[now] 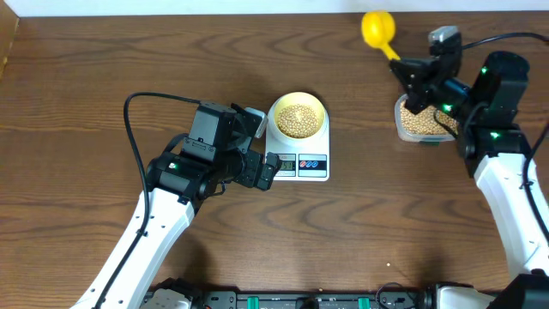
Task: Scoop item into bowl and weigh 50g on scale
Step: 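Carry the empty scoop back over the yellow bowl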
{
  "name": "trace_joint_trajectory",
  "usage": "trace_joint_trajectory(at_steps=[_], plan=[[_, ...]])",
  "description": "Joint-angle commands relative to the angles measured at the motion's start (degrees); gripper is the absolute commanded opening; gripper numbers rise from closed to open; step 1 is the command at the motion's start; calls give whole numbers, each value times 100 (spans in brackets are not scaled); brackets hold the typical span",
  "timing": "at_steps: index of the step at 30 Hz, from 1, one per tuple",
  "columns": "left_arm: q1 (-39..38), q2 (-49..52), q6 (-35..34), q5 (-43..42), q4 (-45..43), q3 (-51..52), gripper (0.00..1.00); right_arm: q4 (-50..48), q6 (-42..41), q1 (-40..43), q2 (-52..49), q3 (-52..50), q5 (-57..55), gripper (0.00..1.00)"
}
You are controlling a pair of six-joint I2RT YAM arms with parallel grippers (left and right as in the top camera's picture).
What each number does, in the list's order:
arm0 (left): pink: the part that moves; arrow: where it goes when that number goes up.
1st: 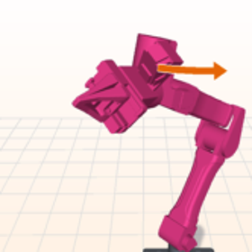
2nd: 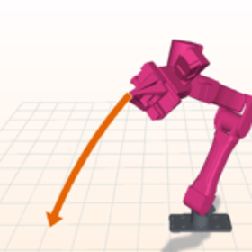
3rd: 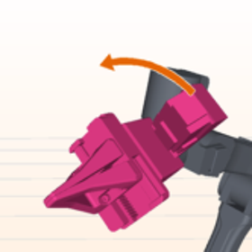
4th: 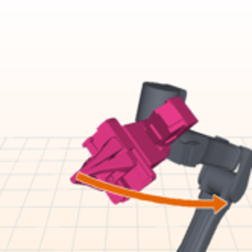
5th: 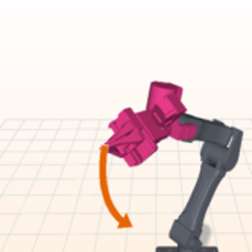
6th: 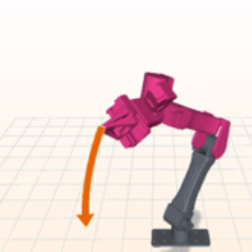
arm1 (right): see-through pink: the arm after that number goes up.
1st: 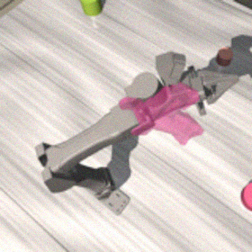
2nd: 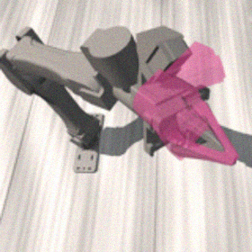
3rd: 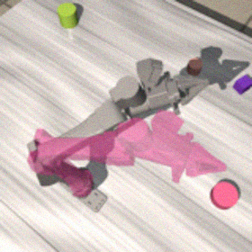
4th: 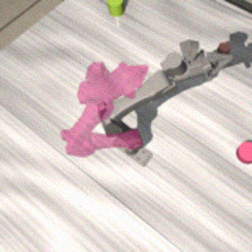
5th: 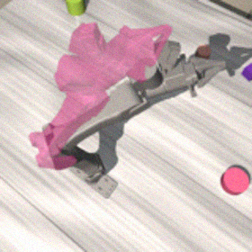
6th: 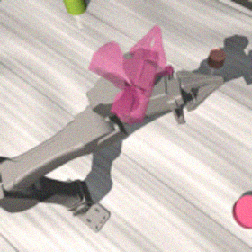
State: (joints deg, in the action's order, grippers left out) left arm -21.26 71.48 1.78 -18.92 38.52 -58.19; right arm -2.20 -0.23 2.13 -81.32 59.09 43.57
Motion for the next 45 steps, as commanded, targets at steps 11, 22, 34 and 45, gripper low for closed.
trace_joint_trajectory(at_steps=[11,22,34,45], plan=[[20,0,79,44,-4,-4,98,63,293,-1274,-675,22,39,1],[20,0,76,44,-4,-4,98,1185,1919,-2275,-699,20,-2127,1],[20,0,76,44,-4,-4,98,1174,1915,-2398,-1099,20,-2234,1],[20,0,79,44,-4,-4,98,1187,1912,-2422,-1342,20,-2376,1]])
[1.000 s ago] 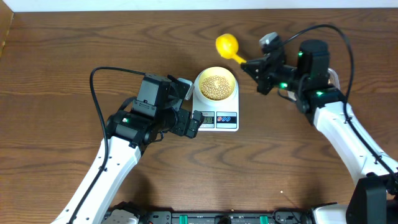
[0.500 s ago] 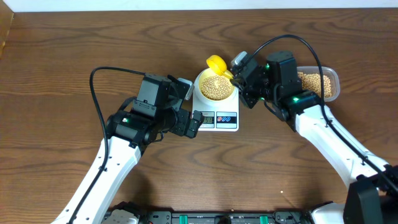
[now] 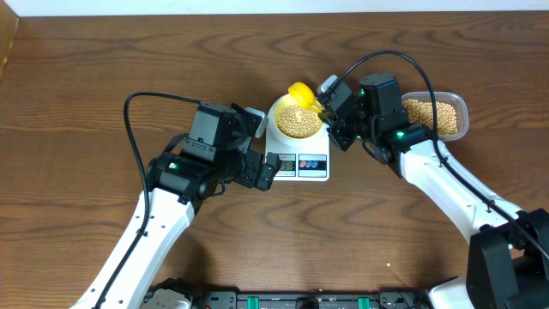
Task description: Scoop item into bowl and weigh 50g on scale
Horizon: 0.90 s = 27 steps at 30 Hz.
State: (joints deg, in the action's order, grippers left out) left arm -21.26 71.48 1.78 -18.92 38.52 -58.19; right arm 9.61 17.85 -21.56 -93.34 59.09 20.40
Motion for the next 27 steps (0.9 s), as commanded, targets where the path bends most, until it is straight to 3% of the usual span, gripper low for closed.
trace_joint_trajectory(at_steps=[1,11,16,27], plan=[[20,0,79,44,-4,-4,98,9,105,-76,-153,20,-59,1],[20,0,79,44,-4,-4,98,72,105,-365,-313,20,-142,1],[20,0,79,44,-4,-4,98,52,107,-382,-315,20,-813,1],[20,0,76,44,-4,-4,98,348,107,-448,-317,20,-647,1]])
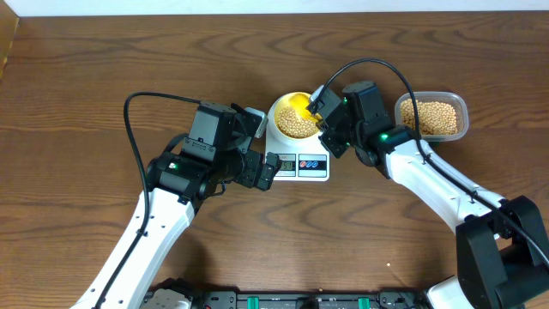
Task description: Scoop item into bowl and weigh 50g on scale
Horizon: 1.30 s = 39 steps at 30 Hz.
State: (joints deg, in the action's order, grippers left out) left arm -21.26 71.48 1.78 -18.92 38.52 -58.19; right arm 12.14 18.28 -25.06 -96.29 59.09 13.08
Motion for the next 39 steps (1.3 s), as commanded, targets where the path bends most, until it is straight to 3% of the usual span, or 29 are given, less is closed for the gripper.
trace_joint_trajectory(at_steps=[1,33,39], plan=[[20,0,76,44,-4,-4,98,111,63,-101,-22,20,122,1],[20,0,79,44,-4,-4,98,42,35,-107,-22,20,638,1],[20,0,79,44,-4,-4,98,-105,-372,-72,-22,20,678,1]])
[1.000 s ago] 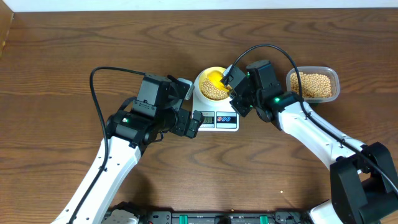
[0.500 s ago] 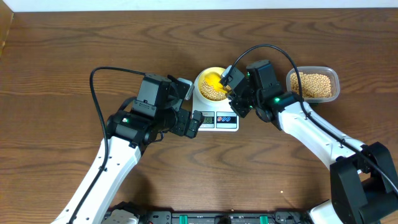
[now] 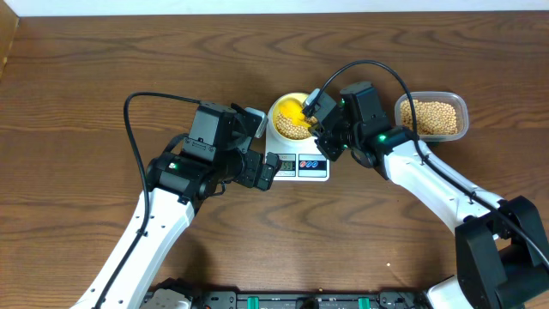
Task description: Scoop item into bowl and weigh 50g on scale
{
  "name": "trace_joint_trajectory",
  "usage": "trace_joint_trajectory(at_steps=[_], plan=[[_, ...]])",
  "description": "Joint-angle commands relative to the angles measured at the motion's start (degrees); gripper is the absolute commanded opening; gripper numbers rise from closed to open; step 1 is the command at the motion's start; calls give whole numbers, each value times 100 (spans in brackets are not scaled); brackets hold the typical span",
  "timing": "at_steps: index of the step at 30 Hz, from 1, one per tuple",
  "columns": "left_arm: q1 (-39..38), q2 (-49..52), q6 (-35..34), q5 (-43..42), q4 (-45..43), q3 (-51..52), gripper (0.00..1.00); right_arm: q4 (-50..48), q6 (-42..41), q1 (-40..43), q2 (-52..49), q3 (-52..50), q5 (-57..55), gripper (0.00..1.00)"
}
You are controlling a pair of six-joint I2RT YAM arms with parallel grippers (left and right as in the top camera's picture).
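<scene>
A yellow bowl (image 3: 294, 127) of pale beans sits on the white scale (image 3: 300, 161) at mid-table. My right gripper (image 3: 319, 110) is shut on the handle of a yellow scoop (image 3: 292, 110), whose head rests inside the bowl on the beans. The clear container (image 3: 431, 117) of beans stands at the right. My left gripper (image 3: 262, 129) sits against the scale's left side beside the bowl; its fingers are hidden under the wrist, so their state does not show.
The scale's display (image 3: 286, 163) faces the near edge. Black cables loop over both arms. The left arm (image 3: 163, 206) stretches from the near left, the right arm (image 3: 446, 189) from the near right.
The scoop head has shifted slightly left and deeper in the bowl, and my right wrist has turned a little. The left arm has not moved.
First my right gripper held the scoop raised over the bean container at the far right. Then it was at the bowl's right rim with the scoop above the beans. After that the scoop head lay in the bowl, where it still is. The left arm stayed put.
</scene>
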State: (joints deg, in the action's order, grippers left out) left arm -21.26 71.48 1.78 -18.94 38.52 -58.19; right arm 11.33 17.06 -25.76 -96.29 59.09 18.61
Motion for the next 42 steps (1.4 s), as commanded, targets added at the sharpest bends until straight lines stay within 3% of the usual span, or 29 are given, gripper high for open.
trace_joint_trajectory(at_steps=[1,11,19,30,42], plan=[[20,0,76,46,-4,-4,98,4,-260,7,-22,20,173,1],[20,0,79,46,-4,-4,98,197,-446,22,-22,20,321,1],[20,0,76,46,-4,-4,98,136,-1045,92,-22,20,354,1],[20,0,76,46,-4,-4,98,-22,-1626,487,-22,20,1091,1],[20,0,76,46,-4,-4,98,-92,-1617,1027,9,20,1956,1]])
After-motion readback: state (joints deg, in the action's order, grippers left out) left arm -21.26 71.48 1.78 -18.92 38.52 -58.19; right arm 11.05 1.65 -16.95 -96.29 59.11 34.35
